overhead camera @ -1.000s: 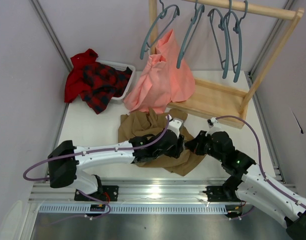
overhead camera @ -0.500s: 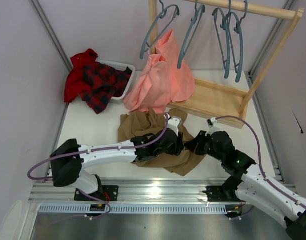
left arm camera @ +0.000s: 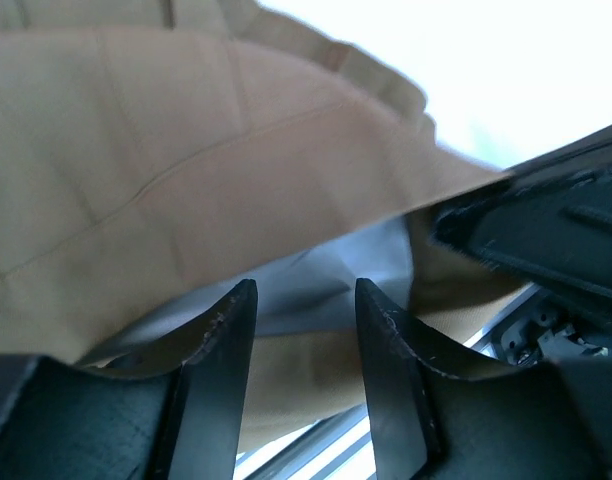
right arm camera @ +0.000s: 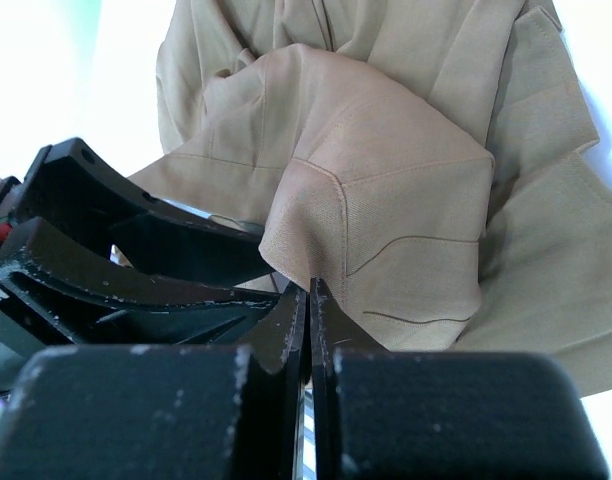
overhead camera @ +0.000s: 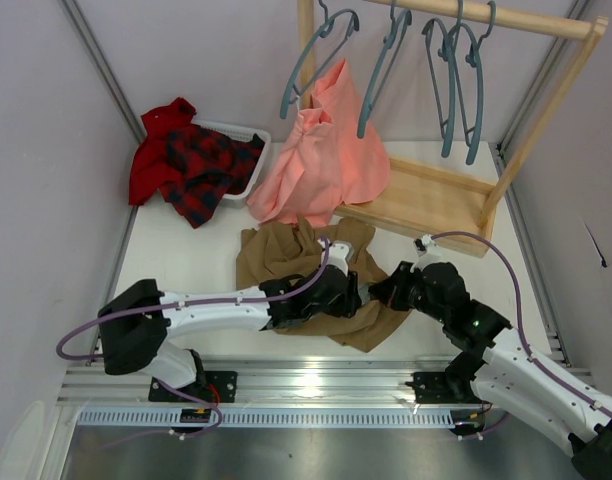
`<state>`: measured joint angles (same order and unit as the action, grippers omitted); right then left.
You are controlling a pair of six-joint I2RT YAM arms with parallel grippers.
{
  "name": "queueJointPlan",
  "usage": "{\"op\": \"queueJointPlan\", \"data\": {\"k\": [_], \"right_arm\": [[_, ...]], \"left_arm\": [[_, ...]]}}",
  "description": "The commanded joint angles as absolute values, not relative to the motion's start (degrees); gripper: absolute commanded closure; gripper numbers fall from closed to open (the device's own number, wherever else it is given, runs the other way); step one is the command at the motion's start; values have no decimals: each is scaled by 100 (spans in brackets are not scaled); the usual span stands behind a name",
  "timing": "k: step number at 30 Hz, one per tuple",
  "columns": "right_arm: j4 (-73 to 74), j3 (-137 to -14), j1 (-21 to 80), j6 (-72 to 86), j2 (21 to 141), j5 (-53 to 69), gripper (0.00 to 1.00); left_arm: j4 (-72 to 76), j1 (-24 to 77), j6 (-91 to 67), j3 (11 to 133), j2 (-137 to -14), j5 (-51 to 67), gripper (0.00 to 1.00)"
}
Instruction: Place the skirt on the hanger
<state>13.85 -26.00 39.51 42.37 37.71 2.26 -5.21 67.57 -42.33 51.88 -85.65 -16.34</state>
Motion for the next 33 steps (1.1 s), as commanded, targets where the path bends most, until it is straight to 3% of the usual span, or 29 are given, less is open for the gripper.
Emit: {"op": "queueJointPlan", "data": {"k": [1,5,13,24,33], "right_arm": [[1143,-2698,3920,4192,3806,272,100],[1142,-2751,3920,4166,3832,316,100],[1292,-2786,3911,4140,3735,281,100],[1222,-2874,3902,4069,3902,299,100],[1169,-2927,3885,4061,3990,272,100]], "left_arm": [[-194,6732,-4605,4931,-8218,-1862,50],[-185,6698,-4378,5036,-8297,-2232,45],[755,6460,-3912,4799,-8314,-2065,46],[1502,6451,-3498,4624,-8560,-1758,57],[1617,6451,-3524,4553,-8719,-1670,59]]}}
